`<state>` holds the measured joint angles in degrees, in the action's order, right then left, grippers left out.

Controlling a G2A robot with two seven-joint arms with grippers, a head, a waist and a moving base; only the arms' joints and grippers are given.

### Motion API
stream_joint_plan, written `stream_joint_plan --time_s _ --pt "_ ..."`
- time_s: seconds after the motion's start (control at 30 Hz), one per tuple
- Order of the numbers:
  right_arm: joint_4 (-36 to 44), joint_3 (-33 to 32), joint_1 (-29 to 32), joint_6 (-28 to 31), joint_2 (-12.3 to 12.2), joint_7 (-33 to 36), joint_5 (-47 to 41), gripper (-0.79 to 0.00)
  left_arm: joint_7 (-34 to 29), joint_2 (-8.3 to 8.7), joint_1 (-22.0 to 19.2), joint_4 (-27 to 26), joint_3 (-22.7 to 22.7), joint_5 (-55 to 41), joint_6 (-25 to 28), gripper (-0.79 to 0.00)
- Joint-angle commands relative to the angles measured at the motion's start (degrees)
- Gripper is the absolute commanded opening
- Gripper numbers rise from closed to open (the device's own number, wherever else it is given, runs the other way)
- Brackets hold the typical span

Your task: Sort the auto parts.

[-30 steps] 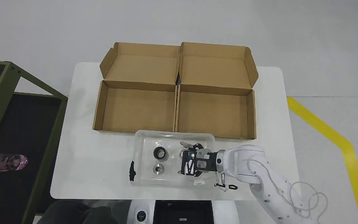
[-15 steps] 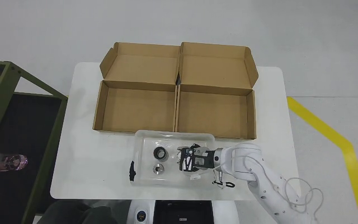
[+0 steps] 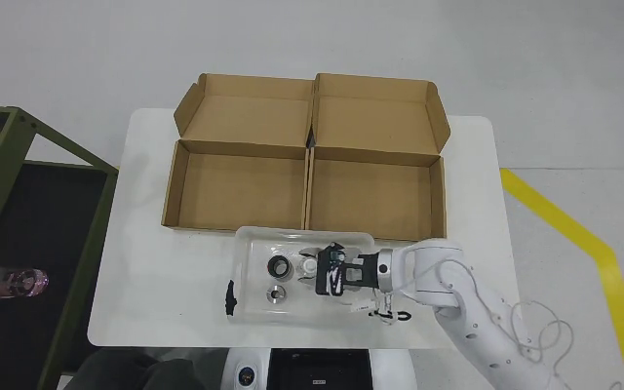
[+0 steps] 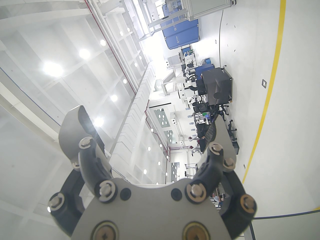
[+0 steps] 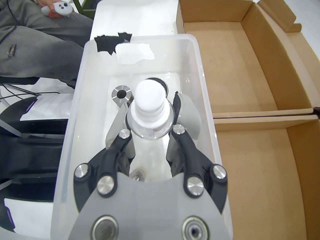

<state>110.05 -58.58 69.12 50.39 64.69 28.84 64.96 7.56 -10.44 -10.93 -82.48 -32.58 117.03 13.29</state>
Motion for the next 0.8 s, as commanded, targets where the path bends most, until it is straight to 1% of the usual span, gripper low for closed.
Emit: stream_joint_plan --time_s 0.0,0.5,0.77 --pt "0.42 -0.57 -0.37 0.07 -0.09 -0.56 -1.78 -0.785 0.00 0.00 0.00 0.00 0.00 0.00 0.00 0.000" --pt "1.00 -4.87 -4.02 -1.17 -0.57 -5.03 -9.26 -0.785 0.00 0.00 0.00 0.00 0.00 0.00 0.00 0.000" --pt "-1.18 -7.22 -5.83 -2.11 -0.80 -7.31 -13.17 -0.785 0.00 0.00 0.00 0.00 0.00 0.00 0.00 0.000"
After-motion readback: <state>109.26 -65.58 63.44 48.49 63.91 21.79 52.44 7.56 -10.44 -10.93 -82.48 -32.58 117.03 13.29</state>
